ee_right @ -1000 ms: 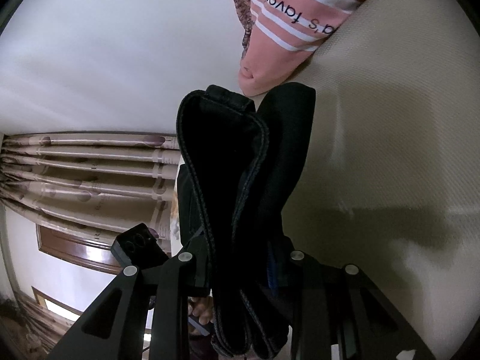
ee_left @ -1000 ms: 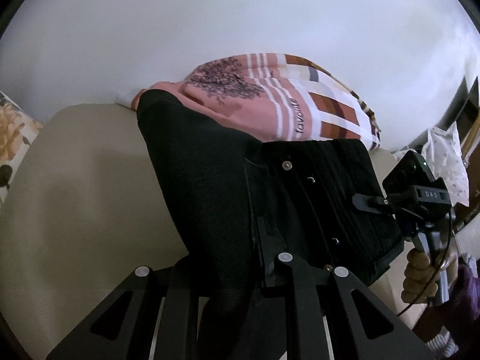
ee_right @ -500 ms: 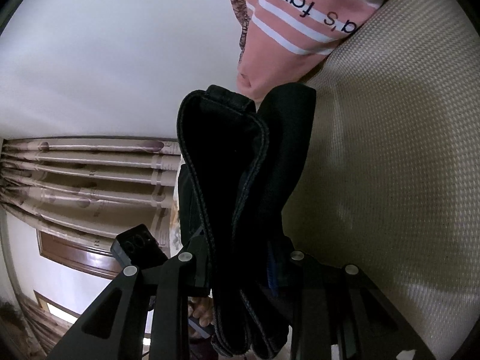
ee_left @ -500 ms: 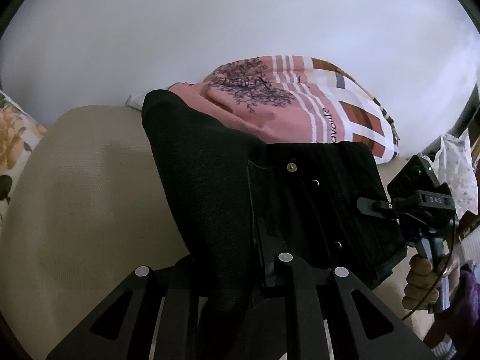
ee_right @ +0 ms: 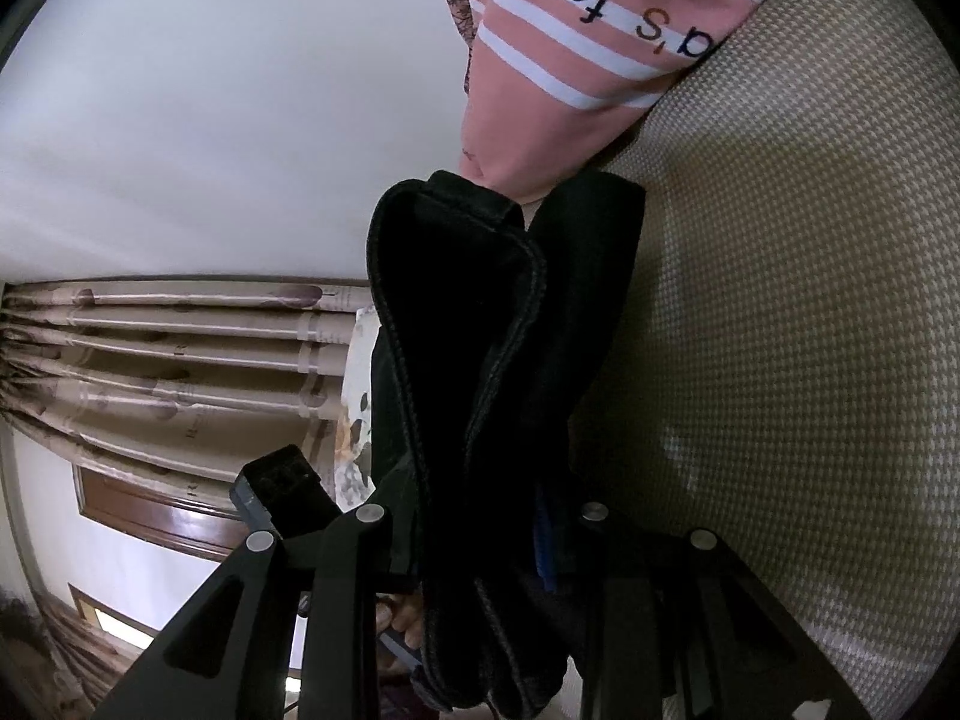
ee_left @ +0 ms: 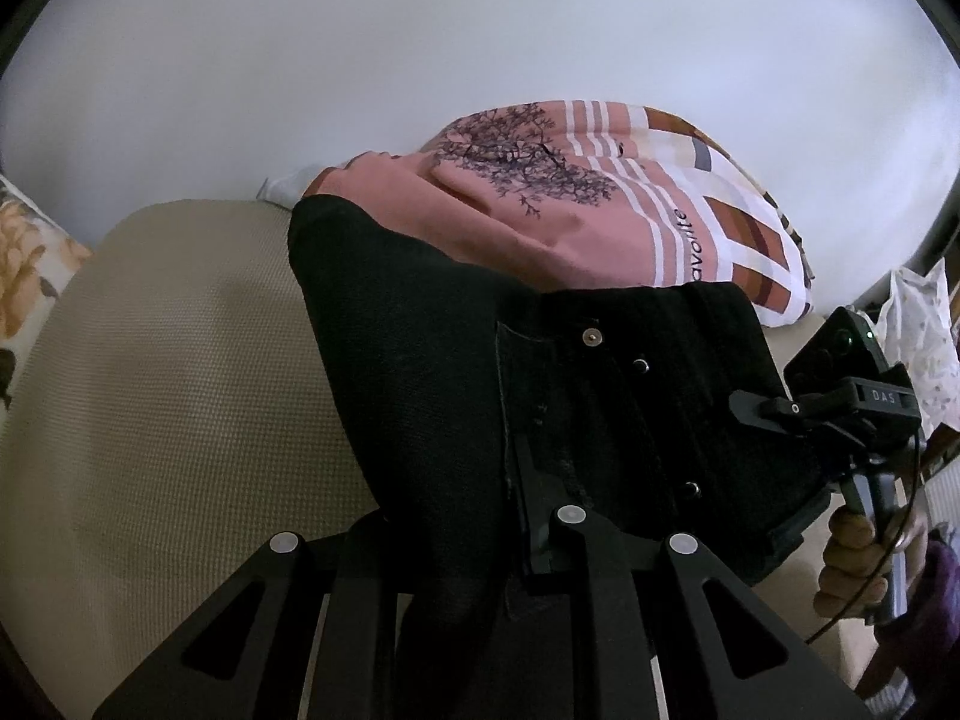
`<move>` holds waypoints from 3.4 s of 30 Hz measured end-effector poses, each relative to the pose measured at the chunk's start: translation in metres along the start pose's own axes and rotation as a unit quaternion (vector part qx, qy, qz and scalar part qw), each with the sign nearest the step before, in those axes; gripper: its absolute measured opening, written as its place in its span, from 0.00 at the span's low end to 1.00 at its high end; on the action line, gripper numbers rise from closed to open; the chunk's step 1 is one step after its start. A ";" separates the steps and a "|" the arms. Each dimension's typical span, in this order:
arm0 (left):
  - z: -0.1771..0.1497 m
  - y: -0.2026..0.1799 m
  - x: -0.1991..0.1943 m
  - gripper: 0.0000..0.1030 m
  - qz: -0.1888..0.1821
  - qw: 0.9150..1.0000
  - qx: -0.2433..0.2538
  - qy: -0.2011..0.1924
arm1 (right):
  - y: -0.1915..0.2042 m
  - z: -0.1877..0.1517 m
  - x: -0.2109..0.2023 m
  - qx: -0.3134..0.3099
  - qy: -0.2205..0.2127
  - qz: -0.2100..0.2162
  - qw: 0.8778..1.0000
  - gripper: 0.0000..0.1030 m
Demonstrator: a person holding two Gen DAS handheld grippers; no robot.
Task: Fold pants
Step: 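Carry the folded black trousers toward the pink pillow with both grippers, then lower the folded trousers onto the surface with both grippers, then open both grippers and release the folded trousers, pulling back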
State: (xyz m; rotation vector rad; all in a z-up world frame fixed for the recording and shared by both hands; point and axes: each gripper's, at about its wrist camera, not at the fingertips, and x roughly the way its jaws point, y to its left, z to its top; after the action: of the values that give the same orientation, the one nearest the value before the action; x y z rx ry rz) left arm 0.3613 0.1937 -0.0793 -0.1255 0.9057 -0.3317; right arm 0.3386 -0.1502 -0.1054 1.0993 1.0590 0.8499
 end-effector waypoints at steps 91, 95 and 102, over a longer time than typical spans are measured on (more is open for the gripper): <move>-0.038 0.055 0.027 0.79 0.096 0.991 -0.077 -0.051 | 0.079 -0.051 0.074 -0.297 -0.097 -0.386 0.868 0.85; -0.039 0.053 0.023 0.78 0.108 0.989 -0.074 -0.066 | 0.078 -0.051 0.066 -0.284 -0.116 -0.378 0.874 0.85; -0.043 0.047 0.015 0.78 0.128 0.986 -0.063 -0.089 | 0.083 -0.059 0.055 -0.285 -0.175 -0.405 0.851 0.86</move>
State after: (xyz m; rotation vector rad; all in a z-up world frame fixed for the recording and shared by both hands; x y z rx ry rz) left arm 0.3470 0.2344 -0.1283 -0.1512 0.7550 -0.0237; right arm 0.2955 -0.0612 -0.0441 0.2148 0.7648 0.2164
